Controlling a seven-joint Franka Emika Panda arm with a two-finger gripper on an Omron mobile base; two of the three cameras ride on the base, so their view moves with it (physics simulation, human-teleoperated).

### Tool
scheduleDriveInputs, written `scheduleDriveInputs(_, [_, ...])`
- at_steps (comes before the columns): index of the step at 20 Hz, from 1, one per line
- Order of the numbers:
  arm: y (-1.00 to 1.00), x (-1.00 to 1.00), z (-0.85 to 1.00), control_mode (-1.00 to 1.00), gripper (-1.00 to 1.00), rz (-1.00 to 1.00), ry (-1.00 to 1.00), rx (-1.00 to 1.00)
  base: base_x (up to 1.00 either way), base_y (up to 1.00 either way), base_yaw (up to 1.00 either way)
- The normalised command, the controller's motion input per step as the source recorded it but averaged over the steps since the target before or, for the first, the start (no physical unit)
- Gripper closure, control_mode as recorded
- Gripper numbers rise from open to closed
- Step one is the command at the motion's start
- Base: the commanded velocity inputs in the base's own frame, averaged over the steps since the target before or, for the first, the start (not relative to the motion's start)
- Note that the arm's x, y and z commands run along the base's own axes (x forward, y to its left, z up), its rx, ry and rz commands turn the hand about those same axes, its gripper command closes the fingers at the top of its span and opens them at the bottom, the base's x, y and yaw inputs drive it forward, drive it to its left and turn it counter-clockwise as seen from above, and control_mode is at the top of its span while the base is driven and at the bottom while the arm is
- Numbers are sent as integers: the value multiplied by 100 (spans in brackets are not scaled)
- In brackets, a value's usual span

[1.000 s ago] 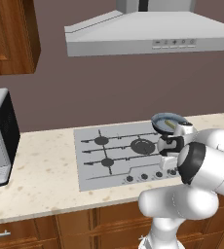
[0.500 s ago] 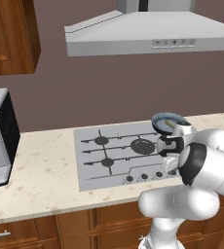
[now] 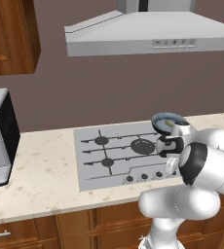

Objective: Pick up the butter stick and place it in the pan. Then turn on the burner for the pan.

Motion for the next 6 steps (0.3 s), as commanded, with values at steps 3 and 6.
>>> scheduleDriveInputs(3, [-11,-19,-22,-100,100,32,0,-1,0,0,0])
scheduleDriveInputs(6, [-15,-16,-25,-100,100,34,0,-1,0,0,0])
